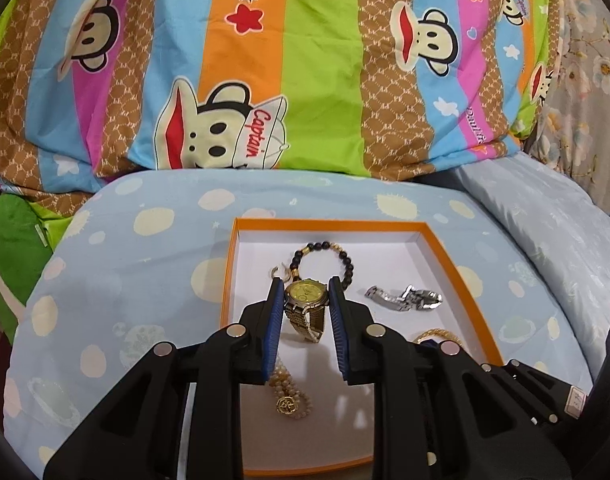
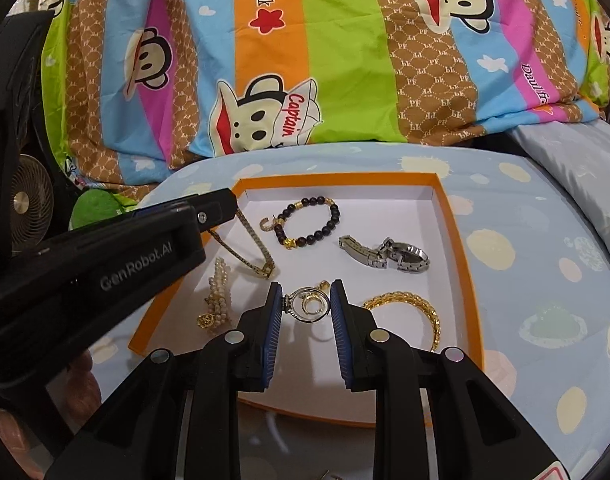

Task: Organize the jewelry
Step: 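Lower the gold watch and silver ring into the orange box and open both tools, then grasp the gold hoop earring with the right tool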

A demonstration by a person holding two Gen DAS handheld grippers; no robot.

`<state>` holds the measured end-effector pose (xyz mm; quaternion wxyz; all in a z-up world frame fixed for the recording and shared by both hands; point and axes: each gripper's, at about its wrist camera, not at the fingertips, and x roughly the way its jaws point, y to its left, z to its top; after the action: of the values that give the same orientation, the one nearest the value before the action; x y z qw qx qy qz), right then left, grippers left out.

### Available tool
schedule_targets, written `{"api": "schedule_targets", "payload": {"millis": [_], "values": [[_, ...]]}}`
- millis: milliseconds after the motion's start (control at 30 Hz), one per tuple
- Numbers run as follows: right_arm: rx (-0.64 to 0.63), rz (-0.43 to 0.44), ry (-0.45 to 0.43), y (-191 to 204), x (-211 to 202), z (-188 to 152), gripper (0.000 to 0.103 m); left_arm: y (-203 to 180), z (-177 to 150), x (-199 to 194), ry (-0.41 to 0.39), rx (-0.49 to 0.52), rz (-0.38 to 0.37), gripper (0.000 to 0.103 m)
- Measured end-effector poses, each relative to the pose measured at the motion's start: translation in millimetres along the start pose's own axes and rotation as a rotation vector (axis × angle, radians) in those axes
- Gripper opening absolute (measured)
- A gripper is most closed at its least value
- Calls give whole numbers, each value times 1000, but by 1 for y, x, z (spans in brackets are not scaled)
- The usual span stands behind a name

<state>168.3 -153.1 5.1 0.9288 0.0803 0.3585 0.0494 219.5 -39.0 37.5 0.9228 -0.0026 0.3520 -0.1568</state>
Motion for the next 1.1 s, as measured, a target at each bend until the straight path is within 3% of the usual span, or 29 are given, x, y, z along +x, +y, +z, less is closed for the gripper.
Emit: {"api": "schedule_targets", "payload": {"millis": [433,633,867,1100], "values": [[44,19,27,-9,8,-1,24,3,-9,7,15,8,39,23],[65,24,6,-14,4,-1,25,6,-11,2,-9,-1,67,33],[75,-13,-88,-23,-23,-5,25,12,-18,-13,-32,-22,78,33],[136,-21,-93,-43,-53,-26,25,18,-43,-51,-71,-35,65,34]]}}
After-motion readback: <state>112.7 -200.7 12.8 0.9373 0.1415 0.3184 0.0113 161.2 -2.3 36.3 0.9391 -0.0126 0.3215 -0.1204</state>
